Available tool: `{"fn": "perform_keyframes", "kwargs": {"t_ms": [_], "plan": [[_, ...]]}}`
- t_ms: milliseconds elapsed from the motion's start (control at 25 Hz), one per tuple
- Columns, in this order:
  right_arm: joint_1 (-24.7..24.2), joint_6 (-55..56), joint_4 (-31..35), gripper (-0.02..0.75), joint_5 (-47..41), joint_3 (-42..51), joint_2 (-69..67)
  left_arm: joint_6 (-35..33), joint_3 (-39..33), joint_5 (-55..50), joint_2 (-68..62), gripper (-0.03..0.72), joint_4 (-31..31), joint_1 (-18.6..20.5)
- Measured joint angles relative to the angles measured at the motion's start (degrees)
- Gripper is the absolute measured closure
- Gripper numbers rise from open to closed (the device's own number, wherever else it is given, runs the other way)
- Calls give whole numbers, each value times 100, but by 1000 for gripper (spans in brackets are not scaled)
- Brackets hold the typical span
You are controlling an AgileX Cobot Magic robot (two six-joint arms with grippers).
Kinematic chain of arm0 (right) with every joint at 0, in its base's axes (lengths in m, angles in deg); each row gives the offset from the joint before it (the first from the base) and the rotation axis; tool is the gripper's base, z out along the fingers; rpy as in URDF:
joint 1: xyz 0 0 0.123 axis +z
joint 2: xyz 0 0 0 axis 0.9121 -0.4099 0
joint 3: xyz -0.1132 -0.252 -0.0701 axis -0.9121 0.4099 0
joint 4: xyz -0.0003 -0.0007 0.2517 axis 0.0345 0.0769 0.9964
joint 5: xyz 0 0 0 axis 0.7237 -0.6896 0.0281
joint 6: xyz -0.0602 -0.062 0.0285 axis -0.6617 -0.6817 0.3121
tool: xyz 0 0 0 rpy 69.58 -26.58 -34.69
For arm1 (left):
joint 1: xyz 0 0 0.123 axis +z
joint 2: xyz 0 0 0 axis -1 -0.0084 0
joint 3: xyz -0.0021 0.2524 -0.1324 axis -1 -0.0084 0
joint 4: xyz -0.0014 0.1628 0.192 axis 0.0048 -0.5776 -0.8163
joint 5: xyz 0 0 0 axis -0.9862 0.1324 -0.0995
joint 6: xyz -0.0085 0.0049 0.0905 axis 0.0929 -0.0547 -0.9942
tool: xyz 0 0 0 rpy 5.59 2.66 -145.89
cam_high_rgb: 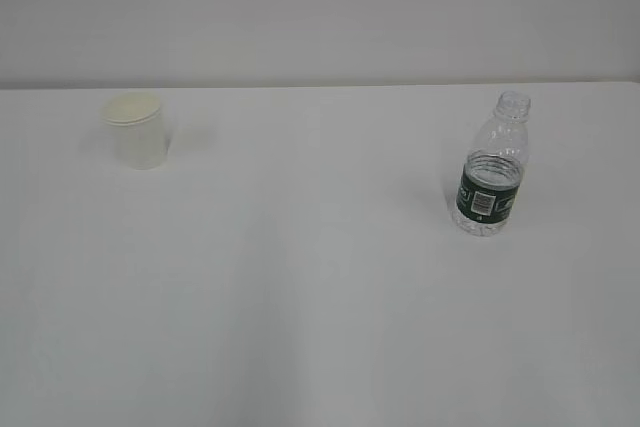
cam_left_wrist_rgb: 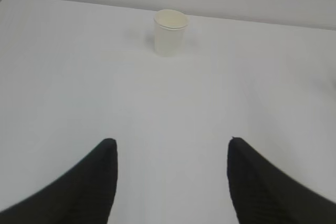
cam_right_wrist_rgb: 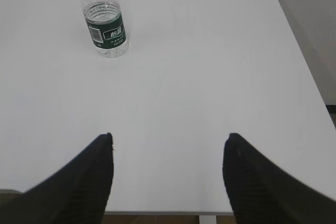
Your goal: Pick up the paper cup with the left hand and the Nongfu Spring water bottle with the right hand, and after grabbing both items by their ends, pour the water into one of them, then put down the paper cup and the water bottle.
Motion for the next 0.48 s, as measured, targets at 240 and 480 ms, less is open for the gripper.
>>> {"fn": "perform_keyframes", "kwargs": {"t_ms": [240,480], "plan": [[0,0,0,242,37,-20,0,0,0,675,0,234,459,0],[0,0,64,242,459,-171,-10,0,22,1002,-528,237,510,0]]}}
